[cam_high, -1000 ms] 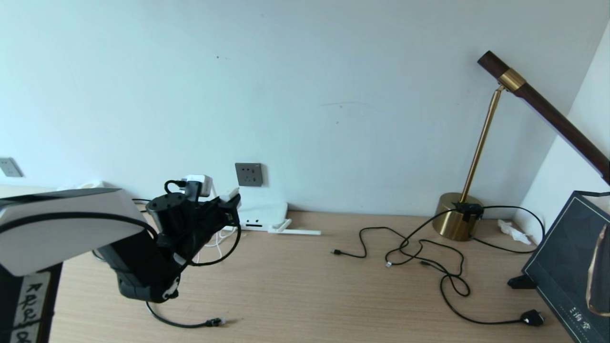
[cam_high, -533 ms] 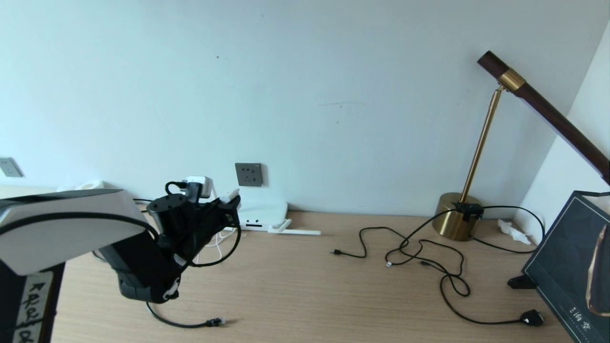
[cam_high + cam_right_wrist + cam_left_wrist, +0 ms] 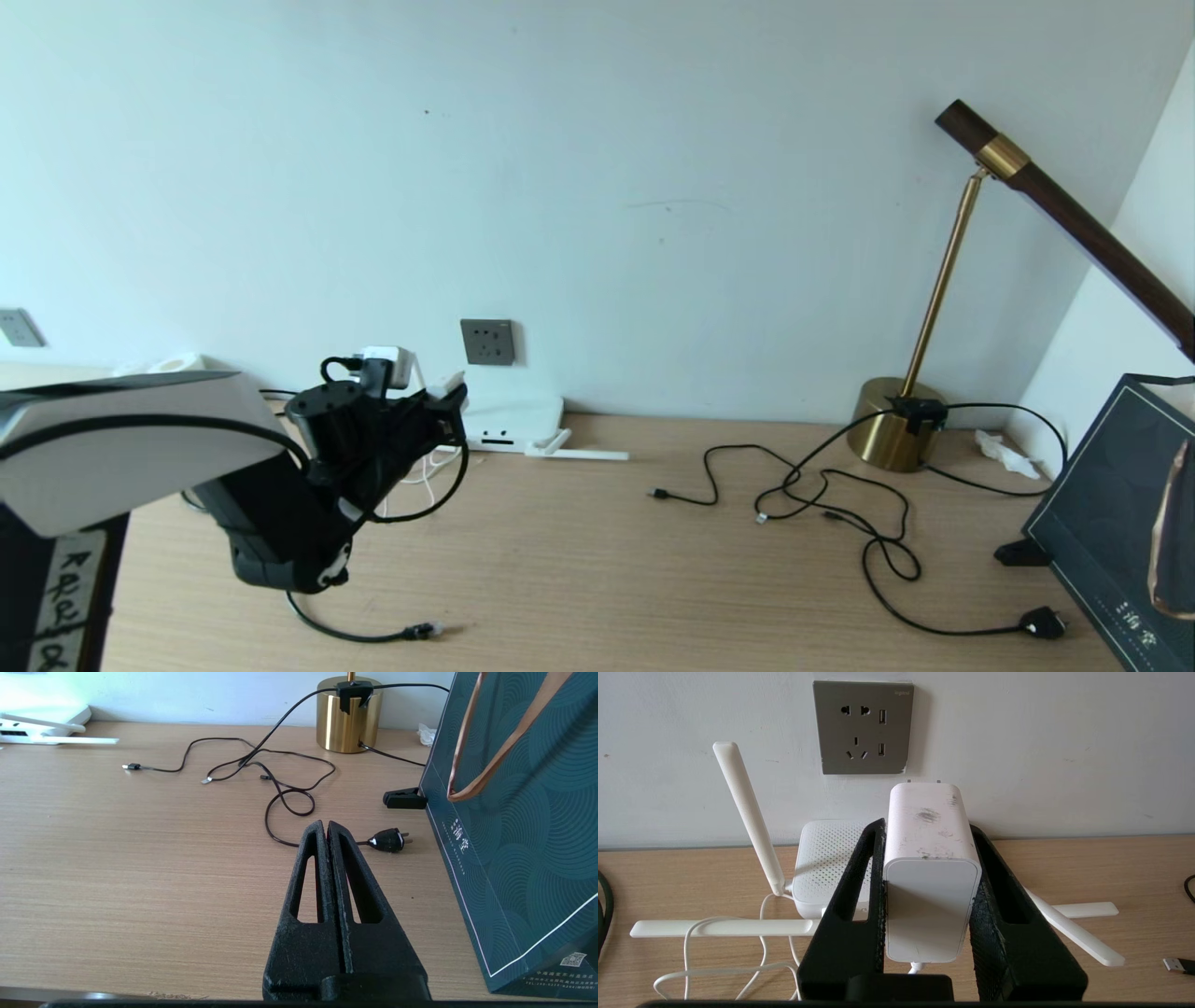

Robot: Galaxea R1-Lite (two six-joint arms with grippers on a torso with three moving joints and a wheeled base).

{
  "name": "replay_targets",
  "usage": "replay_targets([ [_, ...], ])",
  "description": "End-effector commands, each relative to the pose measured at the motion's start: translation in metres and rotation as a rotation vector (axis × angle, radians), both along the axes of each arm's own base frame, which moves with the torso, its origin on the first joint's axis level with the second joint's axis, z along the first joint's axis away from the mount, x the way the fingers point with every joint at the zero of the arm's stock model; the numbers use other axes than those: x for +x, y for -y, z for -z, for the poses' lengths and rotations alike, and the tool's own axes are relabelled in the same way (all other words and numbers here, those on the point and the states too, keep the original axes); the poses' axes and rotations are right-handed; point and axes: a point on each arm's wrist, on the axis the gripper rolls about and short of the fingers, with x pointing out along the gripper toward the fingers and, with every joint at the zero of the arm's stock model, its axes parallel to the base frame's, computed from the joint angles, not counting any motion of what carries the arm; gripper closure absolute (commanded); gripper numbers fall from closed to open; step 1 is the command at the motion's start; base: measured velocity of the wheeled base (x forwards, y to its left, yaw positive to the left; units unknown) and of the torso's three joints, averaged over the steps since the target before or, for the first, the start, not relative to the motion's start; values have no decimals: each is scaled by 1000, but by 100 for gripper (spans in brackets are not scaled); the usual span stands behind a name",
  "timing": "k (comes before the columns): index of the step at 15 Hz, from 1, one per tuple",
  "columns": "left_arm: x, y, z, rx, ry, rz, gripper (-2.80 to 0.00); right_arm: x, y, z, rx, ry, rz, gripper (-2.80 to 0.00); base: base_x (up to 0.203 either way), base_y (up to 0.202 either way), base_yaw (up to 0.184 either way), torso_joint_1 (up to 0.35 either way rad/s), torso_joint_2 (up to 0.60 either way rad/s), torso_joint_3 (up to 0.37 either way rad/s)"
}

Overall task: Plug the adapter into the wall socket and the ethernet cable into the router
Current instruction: Align plug and socket

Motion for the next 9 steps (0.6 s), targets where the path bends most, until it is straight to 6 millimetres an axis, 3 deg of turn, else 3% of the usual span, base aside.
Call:
replay_targets([
  [1, 3, 0, 4, 0, 0, -1, 0, 0, 0, 0, 0, 1, -1, 0, 0, 0, 0, 0, 0, 0],
  [9, 14, -10, 14, 18, 1, -16, 0, 0, 0, 0, 0, 1, -1, 0, 0, 0, 0, 0, 0, 0],
])
